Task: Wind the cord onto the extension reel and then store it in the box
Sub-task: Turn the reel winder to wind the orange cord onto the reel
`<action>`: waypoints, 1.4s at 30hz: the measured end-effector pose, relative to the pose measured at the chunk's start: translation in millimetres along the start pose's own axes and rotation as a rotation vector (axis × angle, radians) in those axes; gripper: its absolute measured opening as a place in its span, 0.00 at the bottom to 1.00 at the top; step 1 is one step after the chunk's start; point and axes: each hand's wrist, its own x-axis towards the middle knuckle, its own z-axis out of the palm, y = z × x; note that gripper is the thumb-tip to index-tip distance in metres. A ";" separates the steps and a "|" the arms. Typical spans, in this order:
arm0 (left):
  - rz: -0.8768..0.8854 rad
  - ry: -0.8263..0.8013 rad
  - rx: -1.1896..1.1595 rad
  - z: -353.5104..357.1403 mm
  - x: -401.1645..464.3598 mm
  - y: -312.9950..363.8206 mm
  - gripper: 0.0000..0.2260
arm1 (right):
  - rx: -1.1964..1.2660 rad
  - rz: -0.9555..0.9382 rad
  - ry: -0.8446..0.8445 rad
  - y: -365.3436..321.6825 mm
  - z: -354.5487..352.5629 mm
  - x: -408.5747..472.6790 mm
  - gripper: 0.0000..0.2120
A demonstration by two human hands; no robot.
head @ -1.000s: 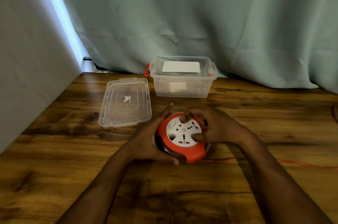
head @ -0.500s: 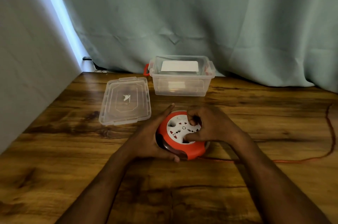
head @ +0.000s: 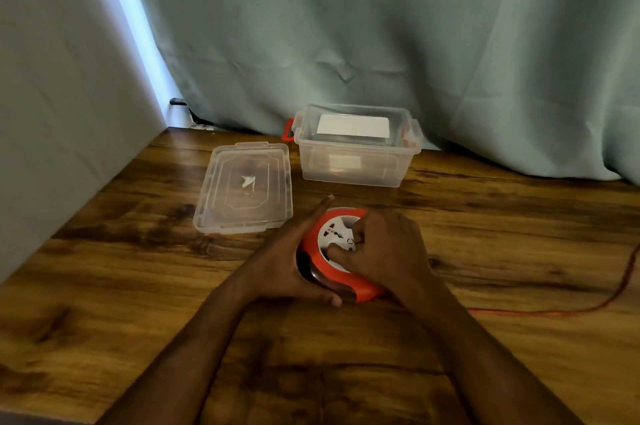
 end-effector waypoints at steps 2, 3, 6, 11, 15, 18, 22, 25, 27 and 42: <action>0.002 -0.002 -0.006 0.3 0.3 -1.1 0.63 | -0.018 0.012 0.003 -2.2 -0.3 -1.1 0.29; 0.002 -0.003 -0.012 -0.1 0.8 -1.5 0.63 | 0.000 0.003 0.014 -2.7 -3.1 -2.2 0.25; 0.004 -0.015 -0.033 -0.4 1.1 -2.2 0.63 | 0.134 -0.114 0.111 6.0 -19.6 -6.5 0.16; 0.004 -0.034 -0.048 -0.3 1.1 -6.7 0.64 | 0.253 -0.225 -0.178 31.6 -42.0 -3.2 0.20; 0.002 -0.040 -0.075 -0.2 1.1 -6.6 0.65 | 0.305 -0.216 -0.252 38.3 -40.2 -1.9 0.26; -0.017 -0.031 -0.099 0.3 0.6 -6.3 0.65 | 0.320 -0.195 -0.249 39.8 -41.3 -2.0 0.25; -0.018 -0.037 -0.093 0.0 -0.3 -4.1 0.65 | 0.243 -0.166 -0.257 37.5 -44.1 -4.3 0.20; -0.018 -0.049 -0.073 -0.6 -0.4 -1.6 0.64 | 0.186 -0.148 -0.230 31.4 -47.4 -4.7 0.16; -0.009 -0.042 -0.007 -0.9 0.9 1.0 0.62 | 0.141 -0.157 -0.217 25.8 -48.4 -0.1 0.18; -0.185 -0.271 0.019 -20.4 44.5 -5.1 0.65 | -0.100 -0.280 -0.376 -2.2 -32.7 67.4 0.18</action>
